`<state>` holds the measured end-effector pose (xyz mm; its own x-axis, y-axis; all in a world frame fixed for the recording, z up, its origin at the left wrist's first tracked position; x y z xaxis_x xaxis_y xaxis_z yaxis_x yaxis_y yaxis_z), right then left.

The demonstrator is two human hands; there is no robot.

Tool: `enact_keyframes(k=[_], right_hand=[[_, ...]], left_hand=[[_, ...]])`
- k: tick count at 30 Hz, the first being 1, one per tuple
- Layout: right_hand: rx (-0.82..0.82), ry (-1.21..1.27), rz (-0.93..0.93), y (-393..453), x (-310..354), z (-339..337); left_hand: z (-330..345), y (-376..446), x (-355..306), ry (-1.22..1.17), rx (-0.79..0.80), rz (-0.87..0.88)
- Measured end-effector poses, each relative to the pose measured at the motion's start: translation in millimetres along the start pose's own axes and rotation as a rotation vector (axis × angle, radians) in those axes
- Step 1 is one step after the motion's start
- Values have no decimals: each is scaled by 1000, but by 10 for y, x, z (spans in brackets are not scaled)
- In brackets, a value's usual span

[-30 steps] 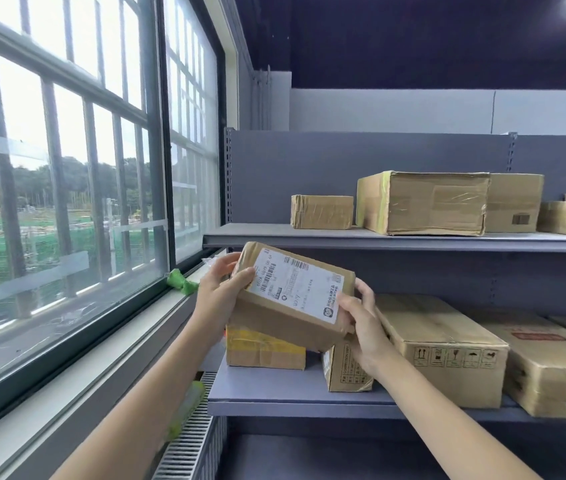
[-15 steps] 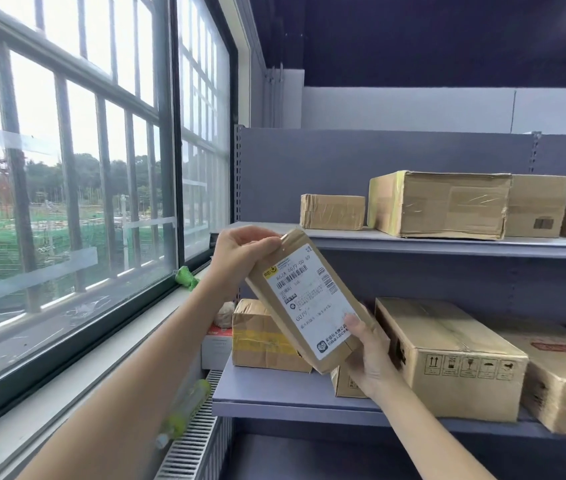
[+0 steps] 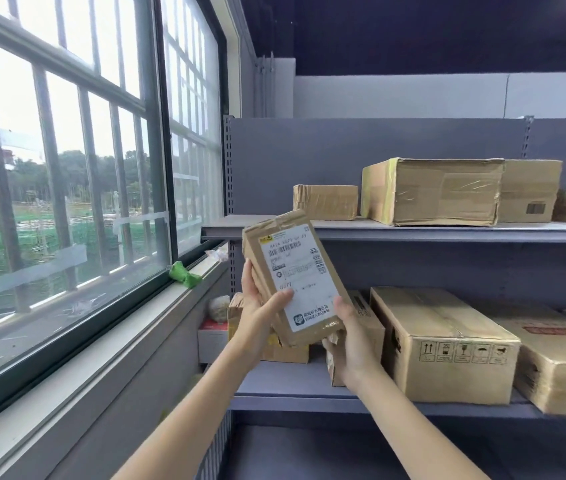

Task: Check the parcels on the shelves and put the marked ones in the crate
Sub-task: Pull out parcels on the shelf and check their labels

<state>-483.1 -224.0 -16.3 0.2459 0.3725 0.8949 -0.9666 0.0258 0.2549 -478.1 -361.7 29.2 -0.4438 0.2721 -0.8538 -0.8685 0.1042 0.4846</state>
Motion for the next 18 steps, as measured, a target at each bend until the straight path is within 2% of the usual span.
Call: enact_keyframes(k=[3, 5, 7, 15, 18], right_hand=[[122, -163, -18, 28, 18, -59], [252, -163, -5, 11, 28, 2], [313, -164, -18, -10, 31, 62], [166, -121, -165, -84, 44, 109], [189, -152, -159, -114, 65, 167]], left_hand=[[-130, -7, 34, 21, 27, 2], [-142, -31, 27, 62, 70, 2], [-133, -67, 2, 75, 101, 11], [-114, -320, 77, 90, 112, -34], [-172, -392, 153, 91, 95, -58]])
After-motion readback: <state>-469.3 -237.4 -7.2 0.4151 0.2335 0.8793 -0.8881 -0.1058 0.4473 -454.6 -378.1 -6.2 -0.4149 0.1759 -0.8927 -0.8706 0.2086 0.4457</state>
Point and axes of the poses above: each hand's wrist, its own y-axis towards the middle knuckle, its own z-axis out of the palm, x = y × z, the point moved 7 cm from there along y, towards the middle knuckle, and after that the axes turned 2 degrees about -y, right-handed, at the moved point
